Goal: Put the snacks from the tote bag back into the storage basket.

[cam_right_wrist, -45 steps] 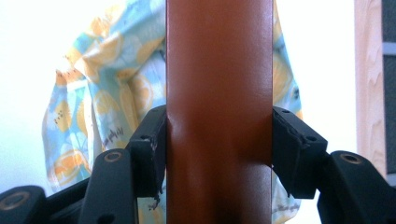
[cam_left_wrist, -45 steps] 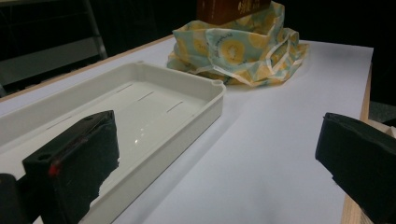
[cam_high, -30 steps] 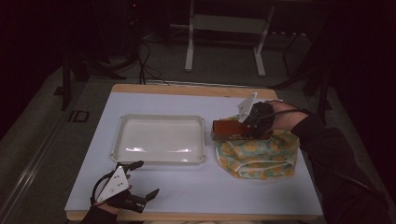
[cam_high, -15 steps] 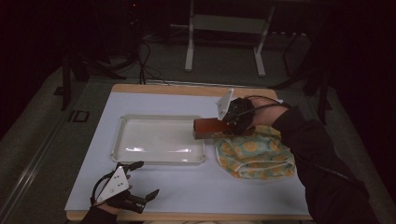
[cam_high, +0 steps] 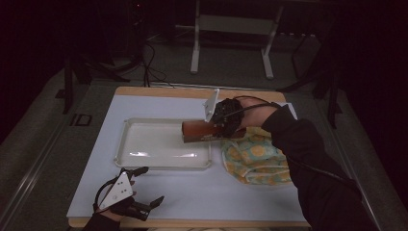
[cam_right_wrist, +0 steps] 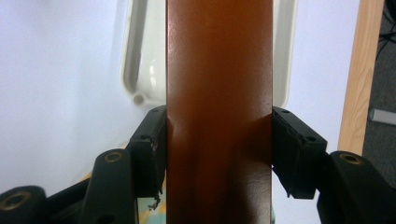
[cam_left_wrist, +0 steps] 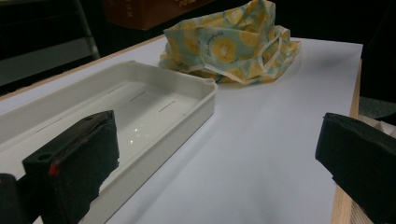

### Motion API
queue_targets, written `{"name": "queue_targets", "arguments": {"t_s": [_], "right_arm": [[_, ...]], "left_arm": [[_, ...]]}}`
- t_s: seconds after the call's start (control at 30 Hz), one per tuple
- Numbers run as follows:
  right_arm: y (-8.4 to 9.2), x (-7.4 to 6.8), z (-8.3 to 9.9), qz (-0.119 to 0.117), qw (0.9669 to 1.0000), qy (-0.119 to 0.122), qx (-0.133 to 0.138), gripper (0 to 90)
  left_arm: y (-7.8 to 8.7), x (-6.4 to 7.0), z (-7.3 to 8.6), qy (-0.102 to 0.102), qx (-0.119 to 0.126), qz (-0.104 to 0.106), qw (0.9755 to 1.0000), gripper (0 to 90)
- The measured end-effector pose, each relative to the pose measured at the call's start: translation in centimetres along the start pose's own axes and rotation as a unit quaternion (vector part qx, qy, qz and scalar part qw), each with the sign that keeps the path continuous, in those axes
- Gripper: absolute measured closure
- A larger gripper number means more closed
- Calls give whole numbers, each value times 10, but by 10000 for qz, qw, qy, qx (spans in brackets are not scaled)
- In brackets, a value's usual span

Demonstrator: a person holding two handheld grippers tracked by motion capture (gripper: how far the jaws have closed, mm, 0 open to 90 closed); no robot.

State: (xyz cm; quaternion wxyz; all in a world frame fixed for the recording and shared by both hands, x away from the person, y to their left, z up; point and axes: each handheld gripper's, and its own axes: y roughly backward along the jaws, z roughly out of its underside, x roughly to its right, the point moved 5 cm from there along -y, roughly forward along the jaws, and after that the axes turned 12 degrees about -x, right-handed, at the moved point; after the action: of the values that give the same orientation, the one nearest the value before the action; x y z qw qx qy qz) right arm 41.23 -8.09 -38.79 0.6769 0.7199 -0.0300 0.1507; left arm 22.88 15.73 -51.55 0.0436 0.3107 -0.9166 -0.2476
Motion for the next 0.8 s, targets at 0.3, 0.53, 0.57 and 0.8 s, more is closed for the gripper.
{"name": "queue_targets", "arguments": {"t_s": [0.3,0.53,0.57,0.8], "right_arm": [[-2,5,-28,-11,9999,-52,151,430],[-7,1,-49,14,9988,371,328,431],[-7,1,-52,4,9987,370,345,430],[-14,3,-71,-56,9981,325,522,432]], "left_arm": [[1,0,0,-2,8,13,10000,0],[2,1,0,-11,22,3,10000,0],[2,1,0,-14,19,8,10000,0],[2,1,-1,-19,36,9,10000,0]]}}
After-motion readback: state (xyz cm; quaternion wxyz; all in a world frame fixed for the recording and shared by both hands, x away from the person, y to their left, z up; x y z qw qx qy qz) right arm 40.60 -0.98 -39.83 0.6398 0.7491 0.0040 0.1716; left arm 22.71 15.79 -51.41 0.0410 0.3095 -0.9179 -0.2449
